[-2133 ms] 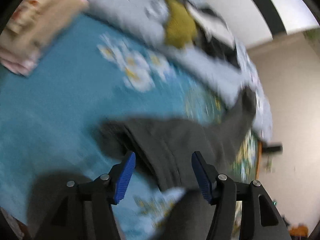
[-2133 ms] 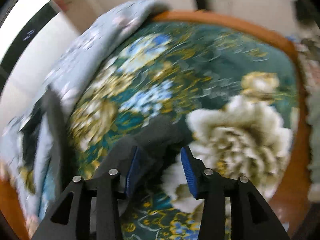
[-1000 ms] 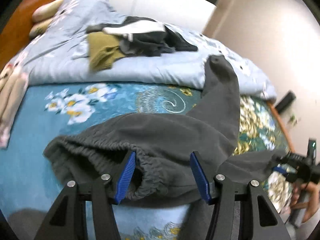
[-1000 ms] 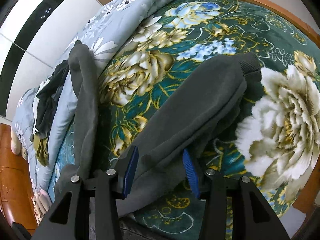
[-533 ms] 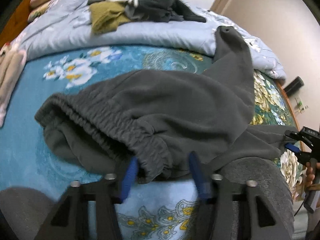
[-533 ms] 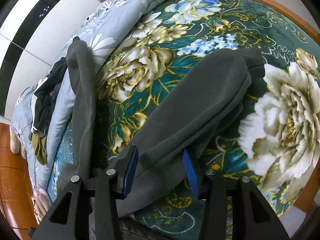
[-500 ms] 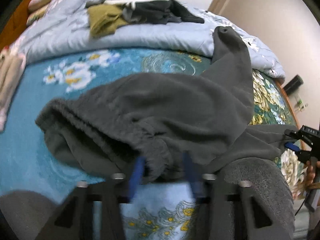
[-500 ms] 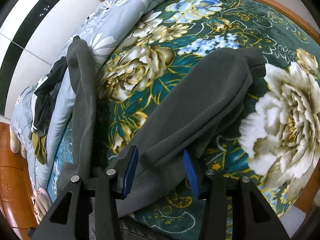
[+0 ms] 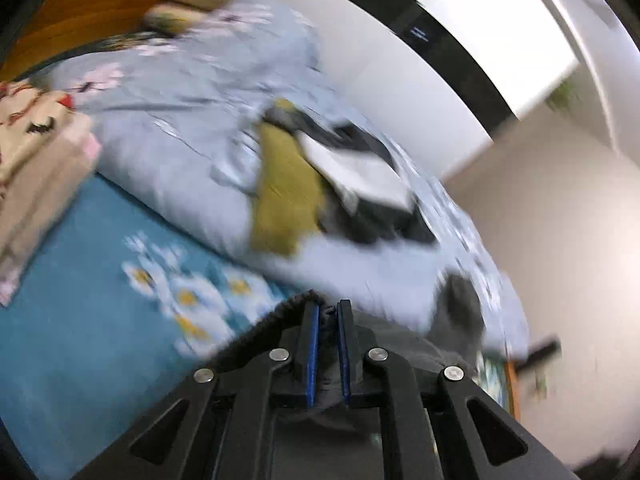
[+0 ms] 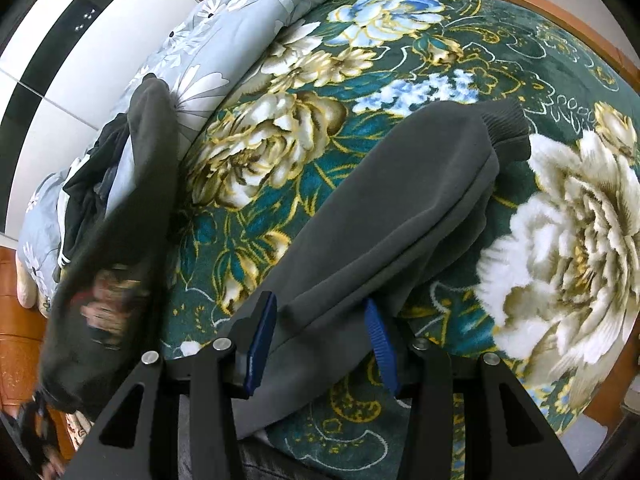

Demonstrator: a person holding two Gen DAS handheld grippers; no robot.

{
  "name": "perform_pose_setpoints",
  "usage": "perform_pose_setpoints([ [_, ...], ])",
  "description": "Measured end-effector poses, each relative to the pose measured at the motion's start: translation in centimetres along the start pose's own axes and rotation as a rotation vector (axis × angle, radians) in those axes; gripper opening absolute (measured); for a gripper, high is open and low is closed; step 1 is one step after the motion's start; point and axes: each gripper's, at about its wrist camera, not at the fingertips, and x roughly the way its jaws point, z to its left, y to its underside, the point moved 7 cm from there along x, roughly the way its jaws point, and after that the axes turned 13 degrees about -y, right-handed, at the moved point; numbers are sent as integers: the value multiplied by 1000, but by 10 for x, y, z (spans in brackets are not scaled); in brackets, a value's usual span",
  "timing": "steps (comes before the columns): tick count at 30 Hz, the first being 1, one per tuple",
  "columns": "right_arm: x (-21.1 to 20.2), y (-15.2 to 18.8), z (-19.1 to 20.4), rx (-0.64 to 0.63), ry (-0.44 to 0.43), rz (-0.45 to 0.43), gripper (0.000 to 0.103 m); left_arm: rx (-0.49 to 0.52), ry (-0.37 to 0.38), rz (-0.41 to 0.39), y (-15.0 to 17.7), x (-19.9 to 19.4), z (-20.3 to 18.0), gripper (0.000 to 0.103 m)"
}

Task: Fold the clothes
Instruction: 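Stretch the sweatpants between both grippers and lay them flat on the rug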

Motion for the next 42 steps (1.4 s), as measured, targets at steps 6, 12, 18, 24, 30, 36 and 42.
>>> perform_pose_setpoints([
  [6, -7, -9, 0, -8, 17, -9, 47, -249, -170, 37, -55, 54, 69, 10],
  [12, -21, -20, -11, -9, 37, -39, 47, -387, -205, 142, -39, 80, 105, 17],
  [18, -23, -24, -48, 74, 35, -61, 47, -278, -148, 134, -18, 52, 103, 59],
  [24, -7, -23, -78, 175, -16, -76, 47, -359, -329, 177, 38, 43, 157, 62],
  [30, 11, -39, -85, 277, -133, -123, 47, -568, -338, 312, 95, 59, 177, 62],
  [36, 30, -45, -94, 397, -170, -141, 47, -494, -356, 337, 131, 77, 151, 57],
  [42, 31, -57, -76, 292, -158, -99, 8, -433, -419, 275, 132, 58, 143, 24],
])
